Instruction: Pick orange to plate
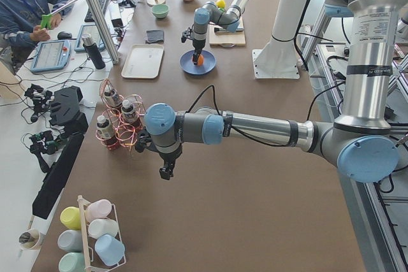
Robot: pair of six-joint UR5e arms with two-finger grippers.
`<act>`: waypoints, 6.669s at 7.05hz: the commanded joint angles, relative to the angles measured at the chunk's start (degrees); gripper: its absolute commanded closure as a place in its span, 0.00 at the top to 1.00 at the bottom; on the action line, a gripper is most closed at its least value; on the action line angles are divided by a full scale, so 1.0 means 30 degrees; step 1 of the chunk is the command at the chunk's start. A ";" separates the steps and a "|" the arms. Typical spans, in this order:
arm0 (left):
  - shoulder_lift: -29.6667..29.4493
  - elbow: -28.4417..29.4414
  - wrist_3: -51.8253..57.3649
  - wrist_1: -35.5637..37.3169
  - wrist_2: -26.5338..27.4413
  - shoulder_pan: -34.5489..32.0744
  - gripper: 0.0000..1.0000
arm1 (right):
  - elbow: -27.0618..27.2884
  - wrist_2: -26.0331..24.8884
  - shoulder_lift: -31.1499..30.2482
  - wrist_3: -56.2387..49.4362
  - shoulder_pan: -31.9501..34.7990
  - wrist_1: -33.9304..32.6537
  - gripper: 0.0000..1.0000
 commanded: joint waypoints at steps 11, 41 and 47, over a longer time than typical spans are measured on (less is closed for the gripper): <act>0.0791 0.0996 -0.0087 0.0088 0.0351 -0.0293 0.98 | 0.7290 0.7364 -1.0266 -2.0013 1.2392 -0.2558 1.00; 0.1289 0.0704 0.0029 0.0029 0.0293 -0.0528 0.98 | 0.9055 1.0705 -2.1392 -2.9247 2.1667 -0.2323 1.00; 0.1289 0.0762 0.0029 0.0029 0.0293 -0.0528 0.98 | 0.9084 1.0734 -2.1392 -2.9247 2.1637 -0.2323 1.00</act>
